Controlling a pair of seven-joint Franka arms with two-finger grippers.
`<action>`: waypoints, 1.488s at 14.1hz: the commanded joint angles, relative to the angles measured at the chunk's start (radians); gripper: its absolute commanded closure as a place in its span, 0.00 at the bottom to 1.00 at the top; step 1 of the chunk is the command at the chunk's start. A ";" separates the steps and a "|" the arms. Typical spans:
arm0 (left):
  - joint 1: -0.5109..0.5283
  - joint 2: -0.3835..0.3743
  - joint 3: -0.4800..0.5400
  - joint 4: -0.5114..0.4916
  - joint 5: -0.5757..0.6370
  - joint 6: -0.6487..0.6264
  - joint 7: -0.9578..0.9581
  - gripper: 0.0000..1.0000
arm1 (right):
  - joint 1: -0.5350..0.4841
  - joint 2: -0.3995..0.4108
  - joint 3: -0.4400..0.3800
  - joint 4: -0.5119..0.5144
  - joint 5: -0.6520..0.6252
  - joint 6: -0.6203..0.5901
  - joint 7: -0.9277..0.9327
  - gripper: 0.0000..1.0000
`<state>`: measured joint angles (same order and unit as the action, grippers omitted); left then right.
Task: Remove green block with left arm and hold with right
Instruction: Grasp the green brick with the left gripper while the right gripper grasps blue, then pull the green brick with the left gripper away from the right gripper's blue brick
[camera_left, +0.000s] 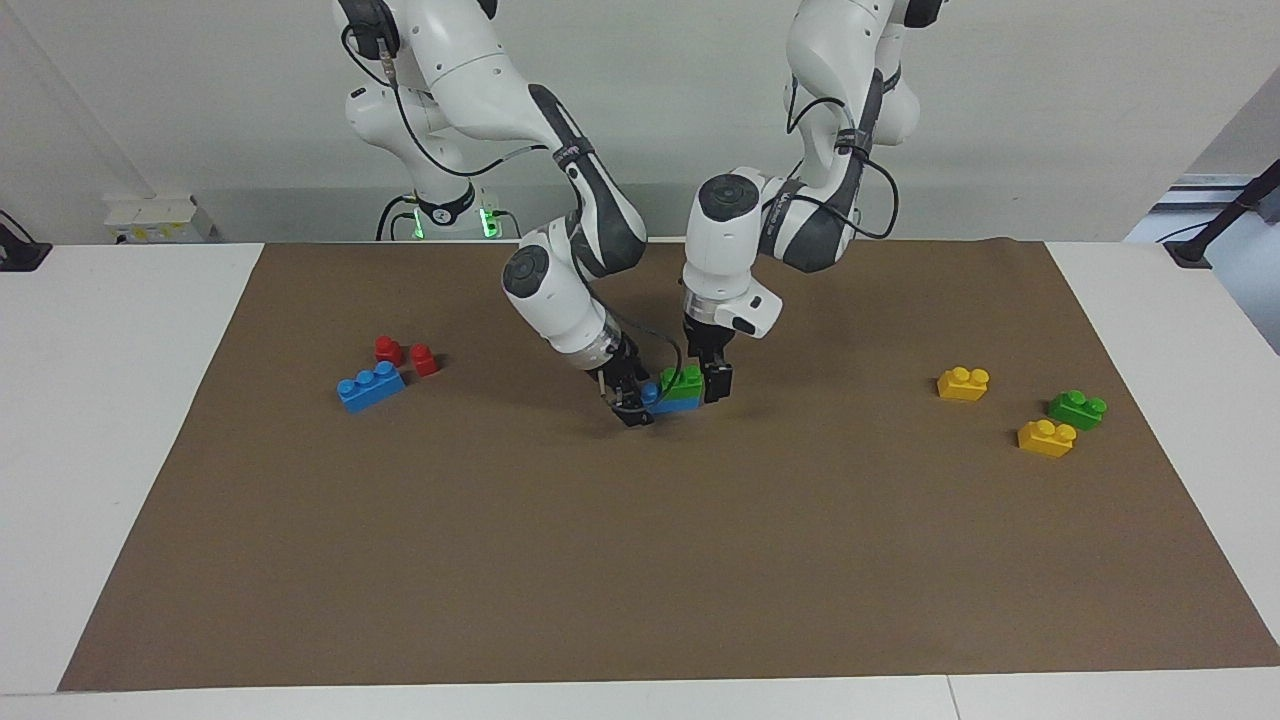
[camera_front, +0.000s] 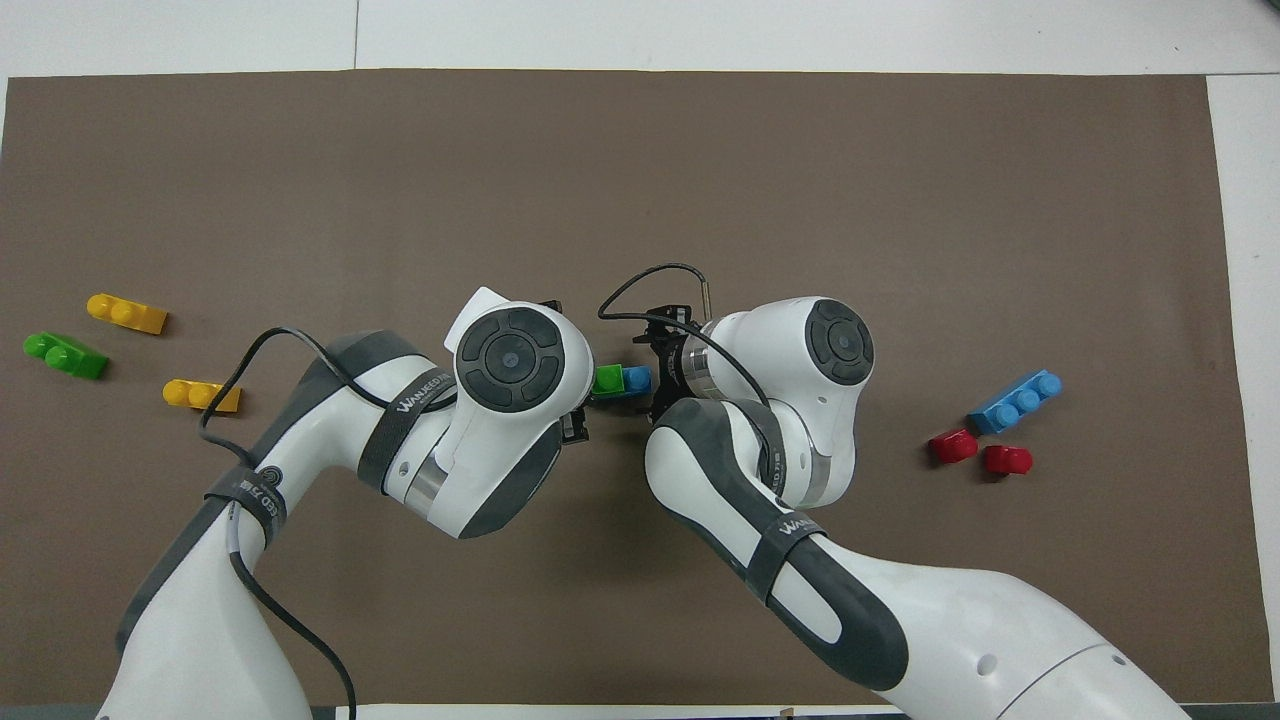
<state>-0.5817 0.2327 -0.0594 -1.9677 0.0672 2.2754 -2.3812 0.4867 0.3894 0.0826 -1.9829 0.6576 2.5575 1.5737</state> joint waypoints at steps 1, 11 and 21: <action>-0.021 0.013 0.013 -0.003 0.023 0.032 -0.062 0.00 | 0.009 -0.003 -0.001 -0.007 0.039 0.024 0.002 0.83; -0.023 0.022 0.013 -0.005 0.025 0.062 -0.066 0.00 | 0.009 -0.003 -0.003 -0.011 0.040 0.030 0.003 1.00; -0.018 -0.004 0.012 -0.025 0.060 0.107 -0.070 1.00 | 0.010 -0.003 -0.003 -0.011 0.040 0.030 0.005 1.00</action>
<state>-0.5960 0.2507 -0.0627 -1.9840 0.1003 2.3529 -2.4295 0.4906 0.3918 0.0749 -1.9823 0.6672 2.5815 1.5794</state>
